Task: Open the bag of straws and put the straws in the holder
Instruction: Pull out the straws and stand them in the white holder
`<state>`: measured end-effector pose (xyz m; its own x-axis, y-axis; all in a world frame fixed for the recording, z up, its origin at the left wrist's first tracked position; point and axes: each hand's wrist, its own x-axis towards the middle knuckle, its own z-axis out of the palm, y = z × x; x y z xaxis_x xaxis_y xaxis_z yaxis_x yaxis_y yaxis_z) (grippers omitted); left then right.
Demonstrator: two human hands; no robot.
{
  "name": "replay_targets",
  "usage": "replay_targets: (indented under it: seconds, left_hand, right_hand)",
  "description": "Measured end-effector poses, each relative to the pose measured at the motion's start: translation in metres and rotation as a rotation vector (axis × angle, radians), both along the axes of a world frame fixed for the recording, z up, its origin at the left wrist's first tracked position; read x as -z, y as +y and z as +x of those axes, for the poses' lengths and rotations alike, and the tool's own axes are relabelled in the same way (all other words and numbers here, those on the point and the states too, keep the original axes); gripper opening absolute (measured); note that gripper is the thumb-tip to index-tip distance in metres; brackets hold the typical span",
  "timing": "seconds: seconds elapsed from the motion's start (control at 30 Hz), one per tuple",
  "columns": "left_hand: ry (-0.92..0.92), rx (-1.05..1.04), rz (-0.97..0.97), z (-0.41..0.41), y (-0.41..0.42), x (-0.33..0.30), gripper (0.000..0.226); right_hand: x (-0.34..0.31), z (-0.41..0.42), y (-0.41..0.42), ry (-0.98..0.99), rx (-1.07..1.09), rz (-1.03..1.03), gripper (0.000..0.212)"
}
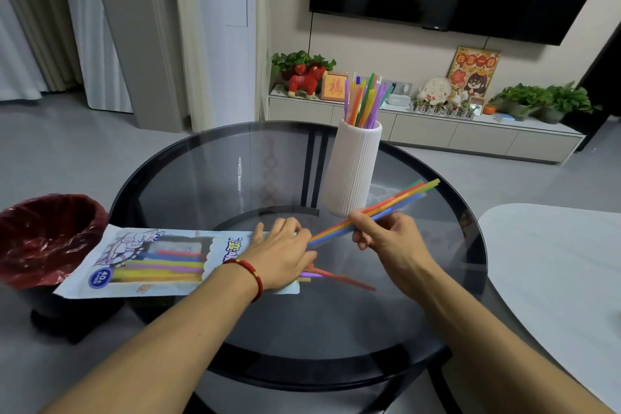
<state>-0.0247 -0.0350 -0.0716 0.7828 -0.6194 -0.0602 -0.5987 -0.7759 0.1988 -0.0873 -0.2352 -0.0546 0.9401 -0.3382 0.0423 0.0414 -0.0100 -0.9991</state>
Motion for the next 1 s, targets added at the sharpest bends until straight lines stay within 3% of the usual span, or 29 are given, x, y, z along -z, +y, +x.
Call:
replay_targets:
  seconds: [0.13, 0.23, 0.33, 0.43, 0.5, 0.57, 0.83, 1.0]
  left_hand:
    - [-0.033, 0.086, -0.037, -0.005, -0.008, 0.003, 0.018]
    - [0.018, 0.075, -0.104, -0.003, -0.006, -0.001, 0.023]
    - [0.091, 0.027, -0.105, 0.005, 0.005, -0.001, 0.042]
    - [0.085, 0.065, -0.093, 0.004, 0.007, 0.001, 0.038]
    - [0.095, 0.096, -0.095, 0.001, 0.004, 0.001, 0.032]
    - [0.102, 0.101, -0.097, -0.001, 0.003, 0.001, 0.027]
    - [0.078, 0.086, -0.125, -0.002, 0.001, 0.005, 0.02]
    - [0.036, 0.075, -0.154, -0.003, -0.003, 0.01, 0.019]
  right_hand:
    - [0.005, -0.007, 0.018, 0.012, -0.06, 0.037, 0.026]
    - [-0.014, -0.003, 0.017, -0.055, 0.004, -0.308, 0.025]
    - [-0.055, 0.002, -0.007, -0.15, 0.119, -0.551, 0.023]
    - [-0.072, 0.006, -0.021, -0.079, 0.184, -0.83, 0.024]
    - [-0.059, 0.007, -0.019, 0.036, 0.152, -0.911, 0.024]
    - [-0.04, 0.008, -0.018, 0.13, 0.101, -0.93, 0.025]
    - [-0.012, 0.016, -0.022, 0.143, 0.082, -0.879, 0.025]
    - [-0.017, 0.018, -0.021, 0.044, 0.171, -0.722, 0.027]
